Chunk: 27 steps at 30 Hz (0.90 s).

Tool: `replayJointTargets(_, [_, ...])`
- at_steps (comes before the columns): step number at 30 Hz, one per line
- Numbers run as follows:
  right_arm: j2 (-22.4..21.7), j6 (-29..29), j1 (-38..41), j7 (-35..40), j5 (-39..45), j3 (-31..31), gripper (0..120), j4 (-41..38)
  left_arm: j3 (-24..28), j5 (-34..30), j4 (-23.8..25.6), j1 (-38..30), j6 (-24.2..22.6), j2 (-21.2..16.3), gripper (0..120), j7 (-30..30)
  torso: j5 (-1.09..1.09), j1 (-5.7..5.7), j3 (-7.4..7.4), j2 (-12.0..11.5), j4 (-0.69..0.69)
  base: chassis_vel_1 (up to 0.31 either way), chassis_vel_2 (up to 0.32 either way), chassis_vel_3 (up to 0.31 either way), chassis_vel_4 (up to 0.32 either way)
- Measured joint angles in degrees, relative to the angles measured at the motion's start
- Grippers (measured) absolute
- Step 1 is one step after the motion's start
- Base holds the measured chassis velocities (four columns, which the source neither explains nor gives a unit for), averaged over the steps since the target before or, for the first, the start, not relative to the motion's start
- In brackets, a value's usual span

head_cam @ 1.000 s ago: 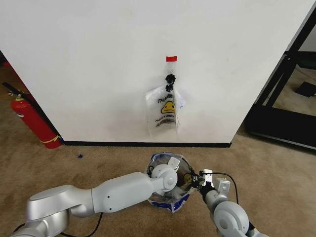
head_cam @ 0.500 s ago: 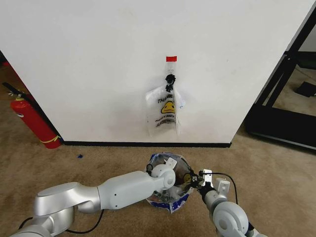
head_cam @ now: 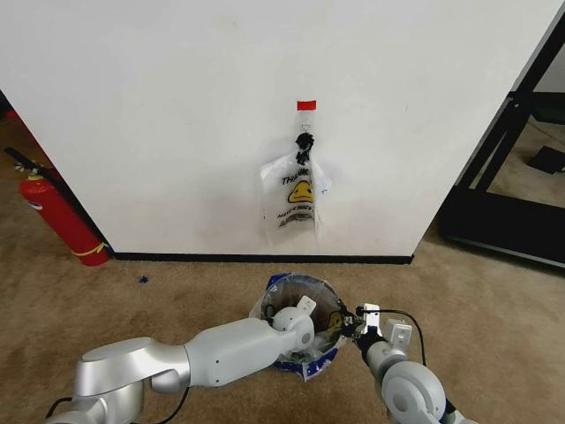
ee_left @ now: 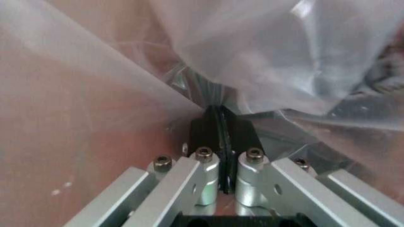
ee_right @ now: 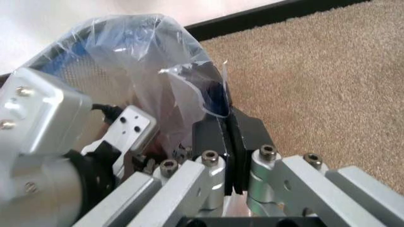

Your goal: Pick up the garbage bag from the wall and place it over the trash bin.

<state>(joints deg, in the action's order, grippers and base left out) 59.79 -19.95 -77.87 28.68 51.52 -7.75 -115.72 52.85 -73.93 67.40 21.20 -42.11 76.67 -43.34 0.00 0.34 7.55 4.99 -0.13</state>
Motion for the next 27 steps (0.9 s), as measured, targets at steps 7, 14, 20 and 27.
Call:
replayJointTargets(7, [-0.02,0.00,-0.40,0.03,0.09,-0.09,0,-0.16,0.27,0.87,-1.50,0.06,0.07,0.48,0,0.72,-0.01,0.00,0.00,0.00,-0.01,0.000,0.000,0.000,0.000])
replayJointTargets(14, [0.16,0.01,-0.33,0.01,0.17,-0.10,0,0.29,-0.19,0.94,-0.43,0.80,0.08,0.25,0,0.42,-0.01,0.00,0.00,0.00,-0.01,0.000,0.000,0.000,0.000])
replayJointTargets(20, [0.19,0.13,-0.14,0.21,0.18,-0.34,0,1.07,-1.11,-1.09,4.72,0.06,-0.02,-1.89,0,-1.07,0.02,0.00,0.01,0.00,0.01,0.000,0.000,0.000,0.000])
replayJointTargets(27, [0.84,0.18,0.49,0.28,0.09,-0.22,0,1.84,-1.74,-5.04,12.74,-1.79,-0.02,-4.43,0,-3.43,-0.01,0.00,0.01,0.00,0.00,0.000,0.000,0.000,0.000])
